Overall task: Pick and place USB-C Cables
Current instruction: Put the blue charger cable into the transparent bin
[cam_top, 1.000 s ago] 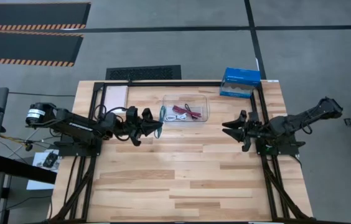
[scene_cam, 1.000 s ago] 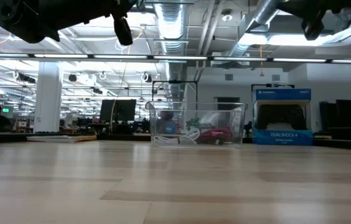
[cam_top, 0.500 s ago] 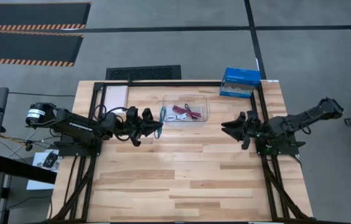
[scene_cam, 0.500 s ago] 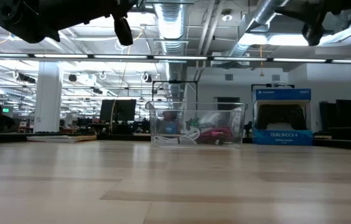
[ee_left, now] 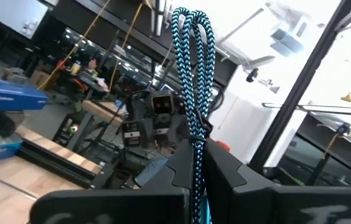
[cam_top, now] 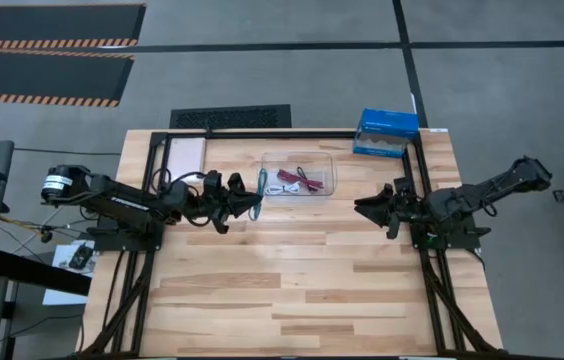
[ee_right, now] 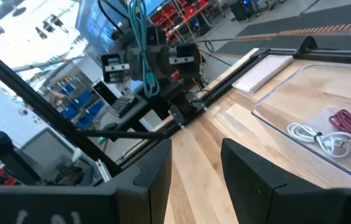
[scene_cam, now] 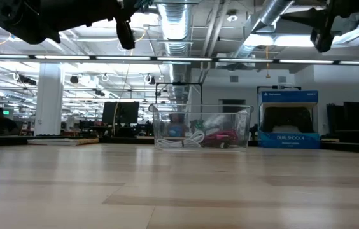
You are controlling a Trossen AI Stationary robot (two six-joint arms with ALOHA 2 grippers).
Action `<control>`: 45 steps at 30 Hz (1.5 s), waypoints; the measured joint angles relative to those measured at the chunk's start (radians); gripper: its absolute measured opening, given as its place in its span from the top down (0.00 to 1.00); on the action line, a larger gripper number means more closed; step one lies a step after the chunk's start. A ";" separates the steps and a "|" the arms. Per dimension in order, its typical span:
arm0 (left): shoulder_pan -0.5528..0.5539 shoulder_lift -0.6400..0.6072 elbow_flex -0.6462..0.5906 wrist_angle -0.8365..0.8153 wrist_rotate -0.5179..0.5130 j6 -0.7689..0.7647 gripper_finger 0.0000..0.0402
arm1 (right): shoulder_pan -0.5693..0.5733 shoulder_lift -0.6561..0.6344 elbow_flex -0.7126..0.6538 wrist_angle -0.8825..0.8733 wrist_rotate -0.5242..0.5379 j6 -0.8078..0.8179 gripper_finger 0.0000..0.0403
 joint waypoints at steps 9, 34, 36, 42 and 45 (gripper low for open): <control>0.000 0.000 0.000 -0.062 -0.008 -0.002 1.00 | -0.063 0.138 0.000 0.088 0.010 -0.002 0.59; 0.000 0.000 0.145 -0.364 0.001 0.163 1.00 | -0.288 0.706 0.292 0.505 -0.226 -0.372 0.34; 0.000 0.000 0.145 -0.363 -0.001 0.163 1.00 | -0.288 0.742 0.338 0.502 -0.233 -0.393 0.33; 0.000 0.000 0.145 -0.362 -0.001 0.163 1.00 | -0.294 0.853 0.462 0.504 -0.248 -0.449 0.33; 0.000 0.000 0.145 -0.361 -0.001 0.163 1.00 | -0.303 0.899 0.507 0.501 -0.271 -0.448 0.33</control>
